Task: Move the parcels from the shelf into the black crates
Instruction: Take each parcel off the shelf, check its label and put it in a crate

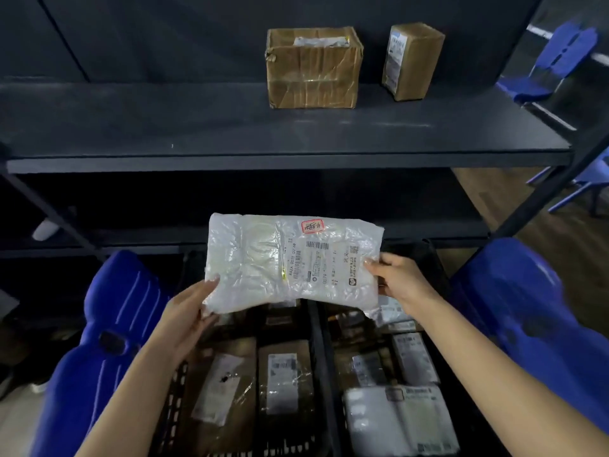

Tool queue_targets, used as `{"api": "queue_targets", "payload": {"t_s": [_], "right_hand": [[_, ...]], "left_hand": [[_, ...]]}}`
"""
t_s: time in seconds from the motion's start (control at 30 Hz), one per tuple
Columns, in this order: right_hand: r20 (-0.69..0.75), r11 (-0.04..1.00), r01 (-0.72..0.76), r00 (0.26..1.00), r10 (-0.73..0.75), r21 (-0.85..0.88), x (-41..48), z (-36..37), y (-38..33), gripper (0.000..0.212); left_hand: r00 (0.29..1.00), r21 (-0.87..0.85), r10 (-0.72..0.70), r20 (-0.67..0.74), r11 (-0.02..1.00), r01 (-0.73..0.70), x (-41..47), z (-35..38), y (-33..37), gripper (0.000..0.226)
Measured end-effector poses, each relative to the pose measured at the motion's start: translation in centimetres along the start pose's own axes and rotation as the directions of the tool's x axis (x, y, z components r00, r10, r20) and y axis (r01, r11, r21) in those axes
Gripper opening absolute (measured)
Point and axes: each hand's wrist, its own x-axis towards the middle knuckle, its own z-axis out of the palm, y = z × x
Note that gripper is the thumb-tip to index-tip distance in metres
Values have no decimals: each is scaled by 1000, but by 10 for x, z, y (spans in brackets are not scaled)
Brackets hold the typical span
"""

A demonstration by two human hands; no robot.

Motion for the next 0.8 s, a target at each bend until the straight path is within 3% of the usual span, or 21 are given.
{"api": "queue_targets", "payload": {"t_s": [0.13, 0.27, 0.53, 0.7, 0.8], "right_hand": [[-8, 1000, -13, 1000, 13, -10, -3, 16, 18, 7], [-28, 998, -60, 998, 59, -20, -7, 32, 37, 5], [-67, 989, -140, 988, 136, -50, -26, 58, 89, 6], [-63, 983, -181, 982, 178, -40, -29, 72, 111, 5], [-72, 982, -175, 983, 171, -67, -29, 80, 122, 7]], "left_hand": [[999, 157, 34, -11, 987, -32, 1, -17, -5, 42], [997, 155, 3, -82, 988, 10, 2, -38, -18, 26], [973, 169, -126, -193, 973, 159, 5, -84, -72, 29], [970, 134, -138, -201, 977, 167, -1, -100, -89, 22], [968, 205, -103, -230, 967, 152, -3, -107, -95, 22]]}}
